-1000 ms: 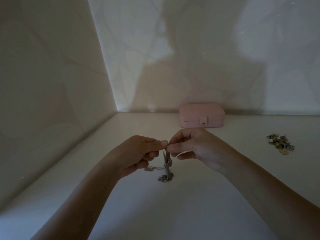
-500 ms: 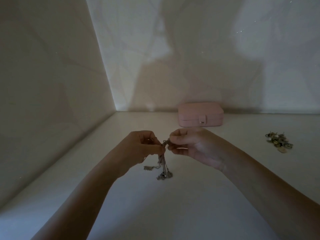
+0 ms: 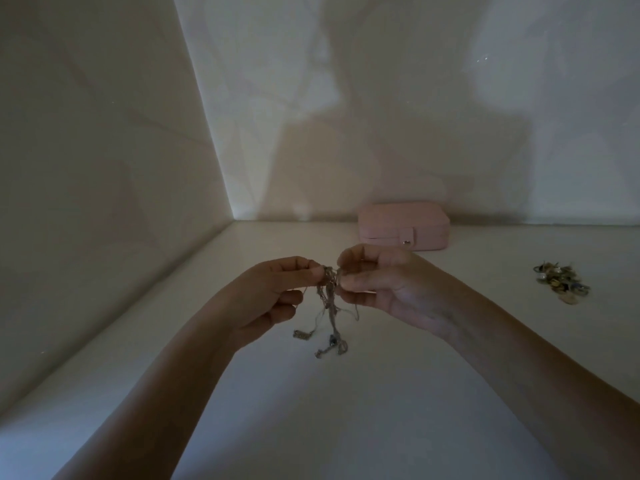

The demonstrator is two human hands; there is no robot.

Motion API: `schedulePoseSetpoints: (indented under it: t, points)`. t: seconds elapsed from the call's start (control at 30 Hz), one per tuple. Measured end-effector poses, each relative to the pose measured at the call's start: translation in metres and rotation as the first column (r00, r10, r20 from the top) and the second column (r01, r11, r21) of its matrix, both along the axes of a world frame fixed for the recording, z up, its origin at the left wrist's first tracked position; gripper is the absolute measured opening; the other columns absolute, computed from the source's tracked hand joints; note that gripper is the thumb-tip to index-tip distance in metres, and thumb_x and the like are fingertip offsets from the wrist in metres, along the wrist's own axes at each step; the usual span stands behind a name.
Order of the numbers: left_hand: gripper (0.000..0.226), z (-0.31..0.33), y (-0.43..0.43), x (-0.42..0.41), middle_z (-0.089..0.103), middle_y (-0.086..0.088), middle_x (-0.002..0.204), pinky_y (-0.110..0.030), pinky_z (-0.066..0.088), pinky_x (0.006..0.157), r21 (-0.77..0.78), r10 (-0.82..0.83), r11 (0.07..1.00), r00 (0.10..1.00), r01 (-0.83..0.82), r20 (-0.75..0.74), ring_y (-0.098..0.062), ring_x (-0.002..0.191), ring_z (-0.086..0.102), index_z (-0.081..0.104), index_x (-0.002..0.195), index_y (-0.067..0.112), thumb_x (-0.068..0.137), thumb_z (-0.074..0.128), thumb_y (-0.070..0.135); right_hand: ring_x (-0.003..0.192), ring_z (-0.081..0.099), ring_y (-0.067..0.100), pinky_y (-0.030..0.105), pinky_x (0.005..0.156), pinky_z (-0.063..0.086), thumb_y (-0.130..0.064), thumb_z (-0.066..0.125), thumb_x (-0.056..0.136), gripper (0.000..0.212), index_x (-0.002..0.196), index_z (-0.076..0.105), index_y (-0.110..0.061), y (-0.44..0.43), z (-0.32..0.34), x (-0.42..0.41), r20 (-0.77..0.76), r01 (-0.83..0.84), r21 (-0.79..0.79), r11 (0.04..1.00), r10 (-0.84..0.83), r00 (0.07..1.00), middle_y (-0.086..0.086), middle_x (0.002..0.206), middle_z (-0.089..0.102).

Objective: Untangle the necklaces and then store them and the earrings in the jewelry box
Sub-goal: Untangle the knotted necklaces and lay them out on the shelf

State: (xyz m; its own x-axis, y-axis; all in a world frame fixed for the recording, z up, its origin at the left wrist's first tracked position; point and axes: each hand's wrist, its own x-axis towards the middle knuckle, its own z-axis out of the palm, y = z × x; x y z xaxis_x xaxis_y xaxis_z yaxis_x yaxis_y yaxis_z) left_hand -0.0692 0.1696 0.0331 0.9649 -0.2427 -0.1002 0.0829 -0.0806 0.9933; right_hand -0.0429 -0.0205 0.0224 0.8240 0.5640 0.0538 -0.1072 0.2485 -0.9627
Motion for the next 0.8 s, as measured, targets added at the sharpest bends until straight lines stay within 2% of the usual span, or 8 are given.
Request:
schedulePoseSetpoints:
  t: [0.1,0.23,0.33,0.43,0.53,0.6,0.67,0.8]
  points:
    - [0.009,0.002,-0.003,-0.001,0.049,0.010,0.055,-0.012,0.018,0.038,-0.033,-0.023,0.999,1.000,0.023,-0.003,-0.004,0.047,0.021,0.060,0.079,0.009,0.074,0.064,0.015,0.068,0.064,0.014,0.027,0.076,0.055,0.007,0.065,0.068,0.021,0.071,0.064,-0.014,0.001,0.002,0.001,-0.031,0.013,0.120,0.993,-0.010,0.999,0.001,0.069,0.062]
    - [0.023,0.002,-0.004,-0.004,0.042,0.004,0.055,-0.013,0.020,0.040,0.062,-0.144,0.988,0.990,0.144,-0.003,-0.005,0.045,0.023,0.056,0.055,0.020,0.070,0.068,0.007,0.059,0.062,0.015,0.028,0.068,0.059,0.006,0.056,0.069,0.017,0.068,0.056,-0.012,-0.003,0.009,0.004,-0.252,0.131,0.423,0.897,-0.022,0.967,0.005,0.066,0.057]
    - [0.018,0.001,-0.005,-0.005,0.053,0.005,0.054,-0.013,0.020,0.040,0.066,-0.177,0.982,0.984,0.178,-0.011,-0.004,0.042,0.024,0.060,0.059,0.018,0.073,0.066,0.008,0.050,0.059,0.012,0.025,0.056,0.056,0.010,0.053,0.077,0.021,0.073,0.052,-0.010,-0.008,0.012,0.007,-0.257,0.177,0.418,0.891,-0.072,0.964,0.005,0.062,0.056]
    - [0.004,0.001,-0.005,-0.004,0.045,0.003,0.051,-0.013,0.020,0.039,0.044,-0.109,0.993,0.994,0.109,-0.007,-0.004,0.042,0.025,0.067,0.070,0.015,0.071,0.070,0.015,0.051,0.059,0.012,0.025,0.058,0.056,0.013,0.052,0.087,0.025,0.075,0.057,-0.009,-0.009,0.007,0.005,-0.045,0.235,0.094,0.967,-0.231,0.972,0.005,0.063,0.057]
    - [0.005,0.002,-0.005,-0.003,0.040,0.006,0.048,-0.012,0.020,0.038,0.034,-0.061,0.998,0.998,0.061,0.010,-0.003,0.041,0.026,0.072,0.068,0.019,0.069,0.068,0.020,0.069,0.062,0.010,0.028,0.077,0.054,0.009,0.055,0.083,0.027,0.077,0.066,-0.015,-0.007,0.001,0.005,0.244,0.392,-0.170,0.904,-0.347,0.906,0.004,0.078,0.062]
    - [0.004,0.002,-0.005,-0.004,0.040,0.006,0.048,-0.012,0.020,0.038,0.034,-0.043,0.999,0.999,0.042,0.018,-0.003,0.040,0.026,0.072,0.067,0.019,0.069,0.068,0.019,0.083,0.060,0.010,0.031,0.083,0.046,-0.005,0.055,0.073,0.029,0.074,0.072,-0.027,-0.005,0.005,0.002,0.419,0.467,-0.206,0.860,-0.354,0.836,0.005,0.091,0.067]
    - [0.002,0.002,-0.005,-0.004,0.040,0.006,0.049,-0.012,0.020,0.038,0.032,-0.026,0.999,1.000,0.026,0.015,-0.003,0.040,0.026,0.069,0.067,0.018,0.068,0.068,0.018,0.088,0.062,0.009,0.027,0.083,0.046,-0.009,0.056,0.073,0.029,0.075,0.074,-0.032,-0.004,0.009,-0.003,0.550,0.434,-0.166,0.886,-0.282,0.786,0.001,0.092,0.070]
    - [0.007,0.003,-0.004,-0.003,0.039,0.006,0.049,-0.013,0.020,0.038,0.040,-0.025,0.999,1.000,0.024,0.016,-0.003,0.040,0.024,0.064,0.073,0.013,0.069,0.067,0.018,0.087,0.067,0.004,0.018,0.080,0.051,0.001,0.068,0.083,0.025,0.092,0.075,-0.022,0.000,0.005,-0.012,0.776,0.419,-0.218,0.881,-0.104,0.622,-0.011,0.089,0.071]
